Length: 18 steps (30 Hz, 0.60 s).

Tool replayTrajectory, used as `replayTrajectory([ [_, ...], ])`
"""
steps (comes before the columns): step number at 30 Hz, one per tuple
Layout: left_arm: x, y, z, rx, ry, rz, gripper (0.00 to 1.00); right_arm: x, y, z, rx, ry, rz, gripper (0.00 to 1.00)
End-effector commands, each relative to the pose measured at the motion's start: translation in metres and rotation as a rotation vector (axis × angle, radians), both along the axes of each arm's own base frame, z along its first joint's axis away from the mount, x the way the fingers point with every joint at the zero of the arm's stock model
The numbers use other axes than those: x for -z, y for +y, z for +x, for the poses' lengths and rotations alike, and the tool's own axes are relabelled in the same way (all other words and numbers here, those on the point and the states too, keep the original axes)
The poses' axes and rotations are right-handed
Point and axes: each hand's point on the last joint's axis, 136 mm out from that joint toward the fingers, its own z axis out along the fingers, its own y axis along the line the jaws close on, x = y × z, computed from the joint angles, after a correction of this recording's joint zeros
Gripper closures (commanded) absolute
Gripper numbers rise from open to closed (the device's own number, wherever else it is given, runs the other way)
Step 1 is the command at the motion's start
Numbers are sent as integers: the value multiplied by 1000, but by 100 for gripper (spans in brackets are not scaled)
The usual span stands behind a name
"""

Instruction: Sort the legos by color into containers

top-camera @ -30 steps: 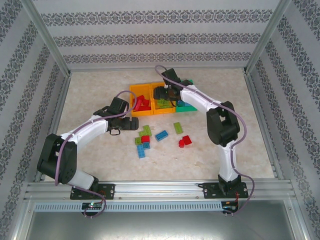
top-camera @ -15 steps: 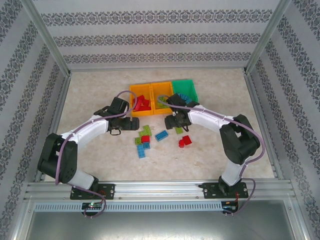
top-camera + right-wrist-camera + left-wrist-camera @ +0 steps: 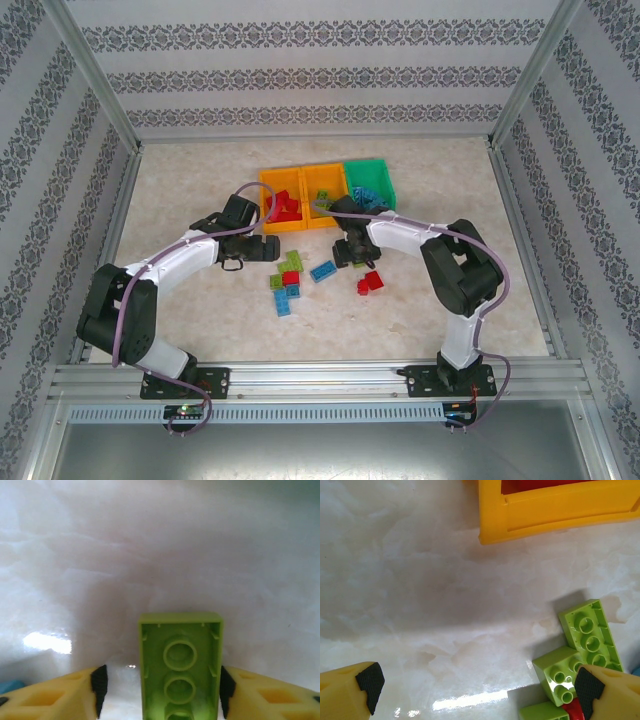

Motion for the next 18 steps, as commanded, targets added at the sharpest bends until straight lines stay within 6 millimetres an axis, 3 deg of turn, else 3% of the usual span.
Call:
replayTrajectory([
  [1, -7, -5, 6, 16, -29, 1, 0, 6, -7, -4, 15, 47, -19, 49],
  [7, -7, -7, 7, 19, -26, -4, 0, -12, -4, 2, 23, -11, 14, 71],
  [12, -7, -8, 7, 22, -27, -7, 0, -51, 12, 24, 30, -121, 113, 73],
  [18, -5, -9, 7, 22, -23, -11, 0, -100, 36, 64, 65, -236, 255, 73],
])
